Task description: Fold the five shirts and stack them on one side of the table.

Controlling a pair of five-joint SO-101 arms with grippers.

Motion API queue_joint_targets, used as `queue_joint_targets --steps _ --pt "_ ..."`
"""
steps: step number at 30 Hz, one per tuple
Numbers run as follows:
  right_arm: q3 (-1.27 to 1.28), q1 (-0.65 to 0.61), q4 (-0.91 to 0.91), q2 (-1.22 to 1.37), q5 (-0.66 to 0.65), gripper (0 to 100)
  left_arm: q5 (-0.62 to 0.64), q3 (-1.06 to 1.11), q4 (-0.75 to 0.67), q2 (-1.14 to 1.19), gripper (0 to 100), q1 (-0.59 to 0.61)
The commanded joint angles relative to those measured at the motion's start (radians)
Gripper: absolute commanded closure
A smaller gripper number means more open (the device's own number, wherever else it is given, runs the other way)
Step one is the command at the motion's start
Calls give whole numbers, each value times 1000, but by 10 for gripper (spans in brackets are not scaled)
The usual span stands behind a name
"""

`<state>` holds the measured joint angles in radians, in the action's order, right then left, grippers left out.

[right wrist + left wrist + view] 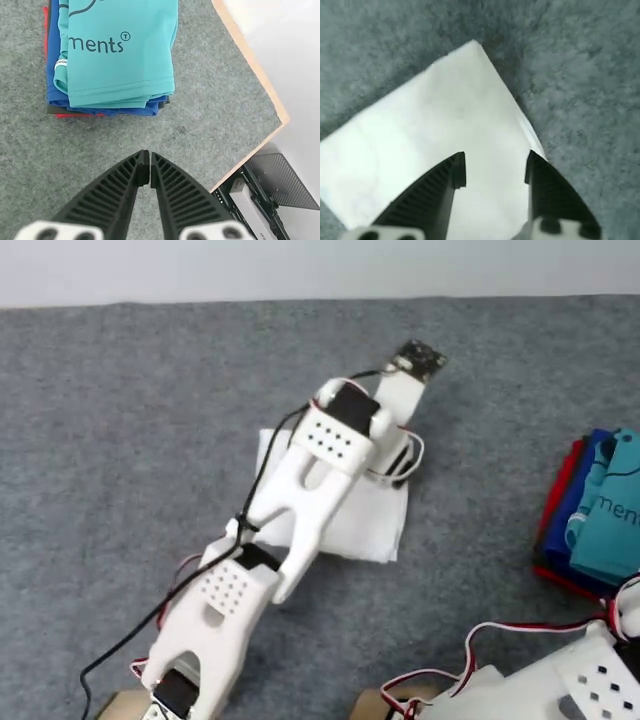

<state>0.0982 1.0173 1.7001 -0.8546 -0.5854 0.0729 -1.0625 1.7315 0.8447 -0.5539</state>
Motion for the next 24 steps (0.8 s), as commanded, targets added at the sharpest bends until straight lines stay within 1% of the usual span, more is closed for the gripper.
queue_joint_targets --steps 1,3,5,9,11,15,20,24 --pt "-5 -2 5 -13 -11 988 2 -35 23 -120 801 17" --pt "-5 -2 5 -13 -11 988 2 -33 23 -138 810 52" --pt "-5 -2 8 -13 -11 988 0 -33 23 -143 847 98" --pt "-5 -8 47 -12 -11 988 -83 -35 21 -100 931 161" --pt "-5 -8 54 -12 -11 988 -106 -39 18 -61 954 184" --pt "-5 -8 54 -12 -11 988 -115 -41 -5 38 956 229" --pt "-5 -10 51 -12 -15 988 -153 -41 -71 152 957 304" --pt "-5 -5 54 -12 -54 988 -167 -41 -89 187 957 356"
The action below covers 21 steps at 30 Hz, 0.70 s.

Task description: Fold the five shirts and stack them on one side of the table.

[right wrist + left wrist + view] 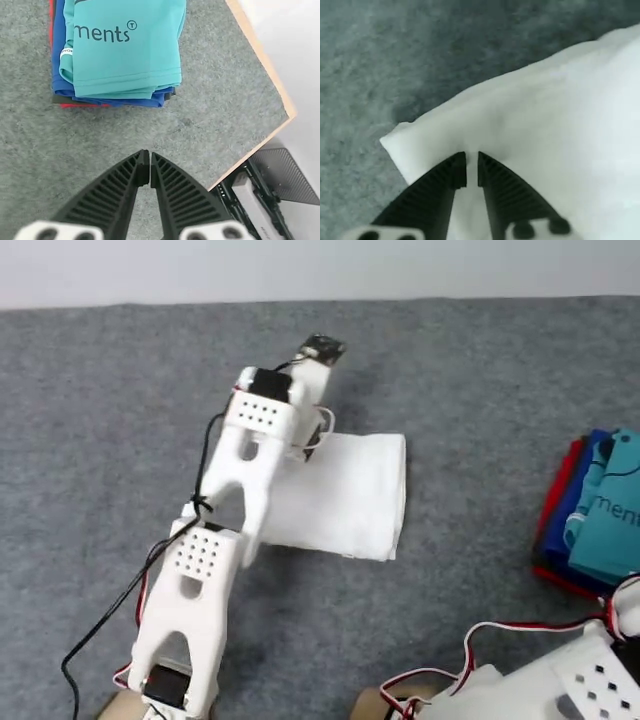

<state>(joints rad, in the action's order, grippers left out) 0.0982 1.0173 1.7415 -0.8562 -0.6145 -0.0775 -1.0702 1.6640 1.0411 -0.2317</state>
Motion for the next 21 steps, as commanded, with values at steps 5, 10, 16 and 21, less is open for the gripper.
queue_joint_targets --steps 5,10,16,21 --pt "-5 -8 12 -10 -21 988 -17 -67 23 -11 958 38" --pt "-5 -8 13 -10 -18 988 -14 -202 95 -11 958 41" --pt "-5 -41 8 -1 -15 987 -9 -237 94 -115 957 43" --pt "54 -246 13 1 35 984 17 -136 94 -279 961 129"
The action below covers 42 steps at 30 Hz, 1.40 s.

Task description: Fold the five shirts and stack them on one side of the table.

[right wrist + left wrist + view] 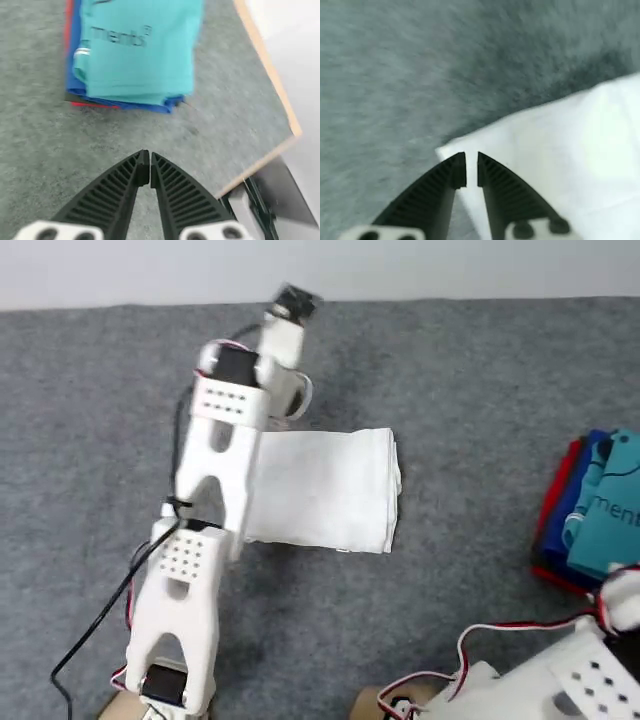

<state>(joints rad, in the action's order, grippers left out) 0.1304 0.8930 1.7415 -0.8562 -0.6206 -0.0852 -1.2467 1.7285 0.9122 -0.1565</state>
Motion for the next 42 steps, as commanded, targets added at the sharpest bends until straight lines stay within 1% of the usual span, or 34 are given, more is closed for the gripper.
queue_joint_targets --steps 1,3,7,9,12,14,17,19,23,28,32,39,42 --pt "48 -177 12 1 72 984 25 88 29 -196 961 72" --pt "115 -303 7 4 141 984 14 209 31 -313 983 101" --pt "238 -564 -7 70 279 983 -74 501 29 -635 994 146" --pt "265 -670 -48 124 348 983 -106 644 29 -790 994 187" --pt "269 -792 -165 216 423 978 -135 820 29 -982 994 292" --pt "269 -857 -257 286 471 935 -155 912 29 -1074 994 377" --pt "262 -944 -372 400 569 824 -192 1020 29 -1169 994 499" --pt "262 -990 -441 467 634 766 -213 1061 29 -1208 994 568" --pt "262 -1061 -599 591 776 700 -227 1098 28 -1246 994 667" --pt "262 -1150 -742 694 888 629 -233 1098 28 -1249 994 715" --pt "262 -1190 -825 768 914 623 -233 1098 28 -1240 994 710" --pt "259 -1188 -986 938 925 623 -232 1109 25 -1240 994 709" --pt "203 -1185 -1000 1052 925 623 -232 1129 23 -1240 994 709"
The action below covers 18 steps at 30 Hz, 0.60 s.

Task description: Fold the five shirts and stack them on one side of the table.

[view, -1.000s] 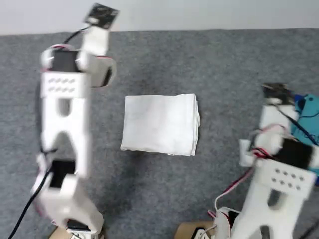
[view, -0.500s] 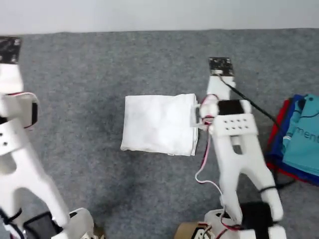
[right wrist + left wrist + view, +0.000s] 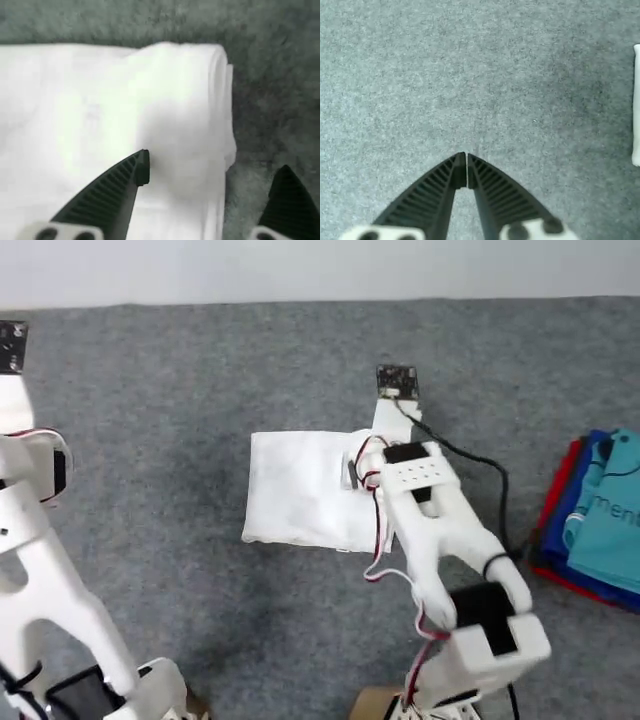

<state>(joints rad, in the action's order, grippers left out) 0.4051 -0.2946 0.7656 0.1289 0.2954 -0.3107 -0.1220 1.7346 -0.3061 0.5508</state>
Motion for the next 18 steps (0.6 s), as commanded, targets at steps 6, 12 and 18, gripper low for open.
queue_joint_targets --steps 6,12,18 --pt "-348 4 134 298 8 694 -6 12 17 -21 994 2" --pt "-628 4 375 476 -20 907 -8 12 17 -23 994 2" --pt "-746 -1 507 532 -172 991 -8 12 17 -21 994 2"
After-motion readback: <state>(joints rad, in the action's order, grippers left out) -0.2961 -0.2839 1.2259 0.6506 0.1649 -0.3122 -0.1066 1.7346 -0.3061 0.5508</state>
